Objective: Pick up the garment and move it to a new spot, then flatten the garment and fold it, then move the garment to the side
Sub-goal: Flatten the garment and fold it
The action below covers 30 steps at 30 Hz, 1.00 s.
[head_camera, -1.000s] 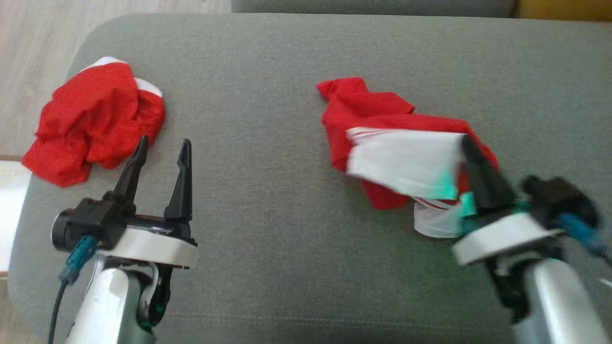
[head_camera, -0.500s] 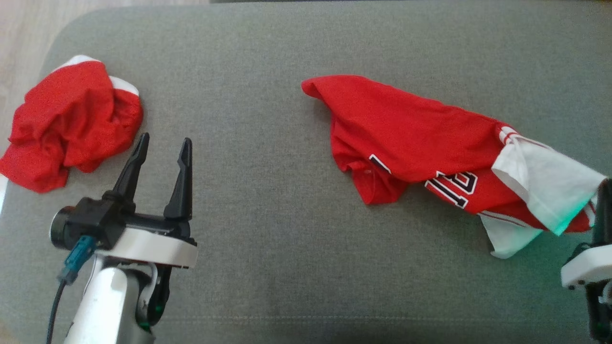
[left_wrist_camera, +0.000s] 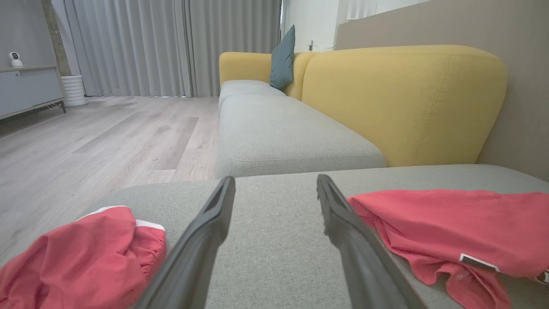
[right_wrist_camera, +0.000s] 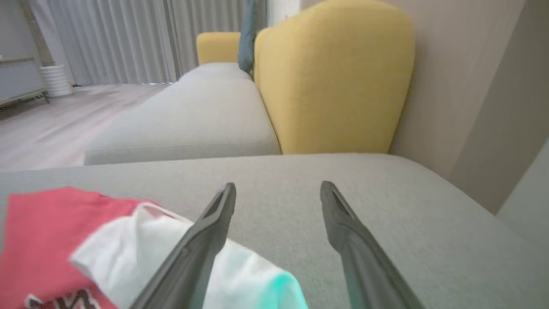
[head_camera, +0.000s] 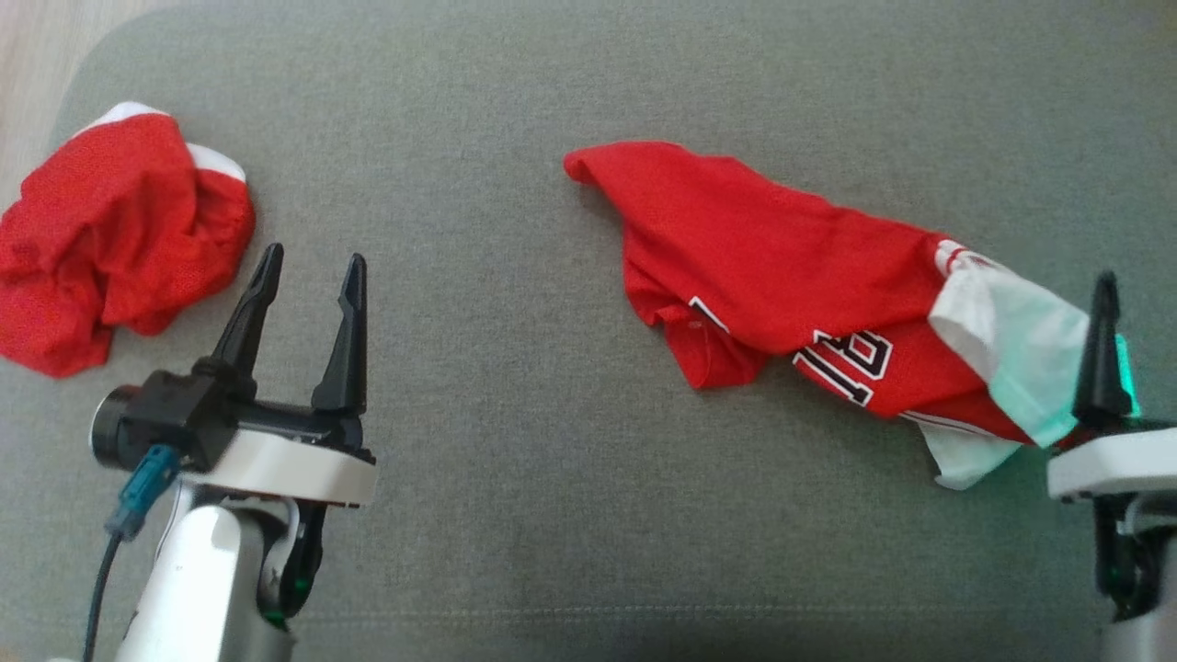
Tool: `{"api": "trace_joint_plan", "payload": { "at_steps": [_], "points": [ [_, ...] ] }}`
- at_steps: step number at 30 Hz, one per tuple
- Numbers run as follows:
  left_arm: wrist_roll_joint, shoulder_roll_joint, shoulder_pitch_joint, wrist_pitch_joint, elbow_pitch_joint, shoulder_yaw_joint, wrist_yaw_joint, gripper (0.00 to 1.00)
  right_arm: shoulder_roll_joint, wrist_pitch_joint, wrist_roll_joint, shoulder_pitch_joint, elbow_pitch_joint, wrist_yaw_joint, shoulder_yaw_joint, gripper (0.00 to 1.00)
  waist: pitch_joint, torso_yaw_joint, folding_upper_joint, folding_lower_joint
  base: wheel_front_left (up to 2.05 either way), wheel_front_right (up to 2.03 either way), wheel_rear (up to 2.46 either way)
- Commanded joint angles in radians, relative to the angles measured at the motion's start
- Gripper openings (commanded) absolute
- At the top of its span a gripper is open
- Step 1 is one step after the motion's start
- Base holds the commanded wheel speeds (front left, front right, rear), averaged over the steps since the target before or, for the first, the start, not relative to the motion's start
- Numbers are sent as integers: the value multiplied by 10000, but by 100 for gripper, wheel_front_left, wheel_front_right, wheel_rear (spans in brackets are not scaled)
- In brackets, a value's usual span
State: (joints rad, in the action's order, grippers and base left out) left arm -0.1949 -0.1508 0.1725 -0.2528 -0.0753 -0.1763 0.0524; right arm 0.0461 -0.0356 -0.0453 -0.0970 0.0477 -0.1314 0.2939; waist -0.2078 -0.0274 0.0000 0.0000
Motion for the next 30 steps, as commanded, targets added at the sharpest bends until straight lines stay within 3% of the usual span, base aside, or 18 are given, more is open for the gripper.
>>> {"api": "trace_joint_plan", "payload": {
  "at_steps": [1,7,14,30],
  "points": [
    [75,-154,299,-90,277,469,-47,100,118,-216,131,-281,-625,7,-452,100,93,33,0,0,0,0,0],
    [77,-127,100,-90,220,547,-130,100,84,-295,379,142,-1831,7,-1755,100,430,75,0,0,0,0,0],
    [47,-147,-166,-90,140,580,-214,100,50,-8,130,850,-2239,7,-2832,100,662,59,0,0,0,0,0],
    [-4,-269,-237,-78,84,462,-290,100,43,-83,-160,916,-1860,7,-2972,100,659,44,0,0,0,0,0]
  ]
}}
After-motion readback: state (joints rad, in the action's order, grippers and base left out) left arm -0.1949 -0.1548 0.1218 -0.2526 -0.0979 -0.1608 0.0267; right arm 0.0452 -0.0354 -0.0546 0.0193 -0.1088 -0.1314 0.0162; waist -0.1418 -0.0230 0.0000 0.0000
